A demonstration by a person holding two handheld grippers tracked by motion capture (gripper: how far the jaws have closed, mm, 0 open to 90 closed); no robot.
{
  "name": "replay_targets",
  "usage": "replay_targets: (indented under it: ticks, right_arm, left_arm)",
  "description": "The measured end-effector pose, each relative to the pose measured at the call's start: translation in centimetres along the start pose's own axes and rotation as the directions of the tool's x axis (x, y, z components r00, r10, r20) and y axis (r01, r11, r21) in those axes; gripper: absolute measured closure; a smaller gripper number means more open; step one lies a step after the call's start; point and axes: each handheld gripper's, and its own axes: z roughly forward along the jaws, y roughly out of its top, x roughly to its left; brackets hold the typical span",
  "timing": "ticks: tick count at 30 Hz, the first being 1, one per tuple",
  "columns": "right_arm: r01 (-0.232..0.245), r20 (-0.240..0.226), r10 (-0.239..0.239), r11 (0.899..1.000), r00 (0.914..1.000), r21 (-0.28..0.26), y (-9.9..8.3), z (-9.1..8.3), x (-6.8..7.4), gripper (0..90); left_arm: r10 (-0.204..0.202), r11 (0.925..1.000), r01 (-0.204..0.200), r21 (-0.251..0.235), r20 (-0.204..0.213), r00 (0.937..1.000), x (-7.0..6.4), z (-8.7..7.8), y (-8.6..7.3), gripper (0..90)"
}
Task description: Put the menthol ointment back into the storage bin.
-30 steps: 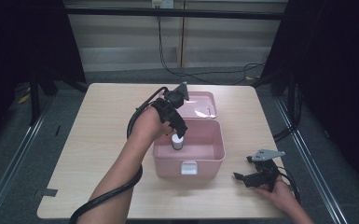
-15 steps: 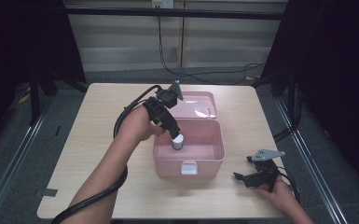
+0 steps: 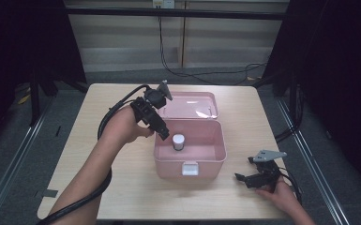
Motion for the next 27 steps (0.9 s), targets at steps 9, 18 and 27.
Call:
replay_targets:
  ticks: [9,18,27]
  right_arm:
    - [-0.001,0.0,0.001,1.0,1.0,0.0,0.0,0.0,0.0,9.6]
    - [0.001,0.0,-0.001,1.0,1.0,-0.001,0.0,0.0,0.0,9.6]
    - [0.0,-0.001,0.0,1.0,1.0,0.002,0.0,0.0,0.0,9.5]
  left_arm:
    - [-0.005,0.9999,0.005,-0.014,-0.002,1.0,1.0,-0.6,-1.8,19.5]
    - [-0.022,0.9988,0.022,-0.043,0.004,0.9998,2.3,-0.5,-4.6,19.6]
    - [-0.06,0.9959,0.06,-0.068,0.008,0.9982,3.5,1.0,-7.4,19.8]
